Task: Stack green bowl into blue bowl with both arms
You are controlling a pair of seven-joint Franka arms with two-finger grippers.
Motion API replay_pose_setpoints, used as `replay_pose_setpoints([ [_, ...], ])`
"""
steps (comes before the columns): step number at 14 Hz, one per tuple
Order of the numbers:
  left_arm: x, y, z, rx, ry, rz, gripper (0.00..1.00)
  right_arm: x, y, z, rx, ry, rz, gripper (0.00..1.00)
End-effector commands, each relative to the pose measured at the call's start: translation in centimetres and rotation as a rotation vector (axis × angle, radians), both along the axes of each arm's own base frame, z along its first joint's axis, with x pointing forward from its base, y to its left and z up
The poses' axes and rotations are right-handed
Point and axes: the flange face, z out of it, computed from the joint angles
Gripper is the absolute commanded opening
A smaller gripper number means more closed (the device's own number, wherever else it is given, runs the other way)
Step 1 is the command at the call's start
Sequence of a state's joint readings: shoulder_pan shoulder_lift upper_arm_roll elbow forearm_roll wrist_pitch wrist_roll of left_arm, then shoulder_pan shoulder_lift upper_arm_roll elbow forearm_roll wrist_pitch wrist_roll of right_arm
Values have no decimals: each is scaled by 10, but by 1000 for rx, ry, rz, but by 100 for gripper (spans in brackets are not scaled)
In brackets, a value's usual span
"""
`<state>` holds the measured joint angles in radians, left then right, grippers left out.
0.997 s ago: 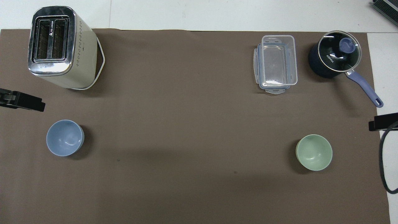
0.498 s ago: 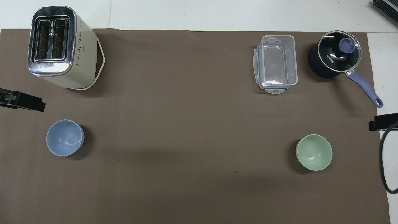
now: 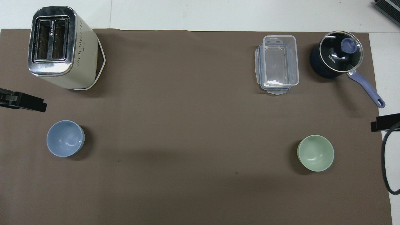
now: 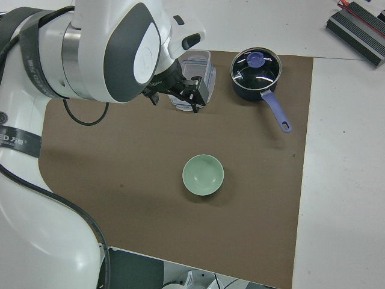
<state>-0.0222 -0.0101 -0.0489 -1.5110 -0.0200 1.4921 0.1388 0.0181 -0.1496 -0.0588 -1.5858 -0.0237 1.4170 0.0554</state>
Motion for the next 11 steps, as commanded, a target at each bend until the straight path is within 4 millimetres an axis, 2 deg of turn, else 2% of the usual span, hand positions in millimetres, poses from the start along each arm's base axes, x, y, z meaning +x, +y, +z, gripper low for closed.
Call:
replay_pose_setpoints([
  [1, -6, -2, 0, 14, -4, 1, 100, -8, -5, 0, 4, -2, 12, 100],
  [7, -13, 13, -8, 12, -26, 15, 100, -9, -6, 0, 3, -5, 3, 100],
  [9, -9, 29, -14, -6, -47, 34, 100, -9, -6, -1, 3, -4, 2, 100],
  [11, -14, 55, -30, -20, -47, 13, 100, -9, -6, -2, 3, -2, 3, 100],
])
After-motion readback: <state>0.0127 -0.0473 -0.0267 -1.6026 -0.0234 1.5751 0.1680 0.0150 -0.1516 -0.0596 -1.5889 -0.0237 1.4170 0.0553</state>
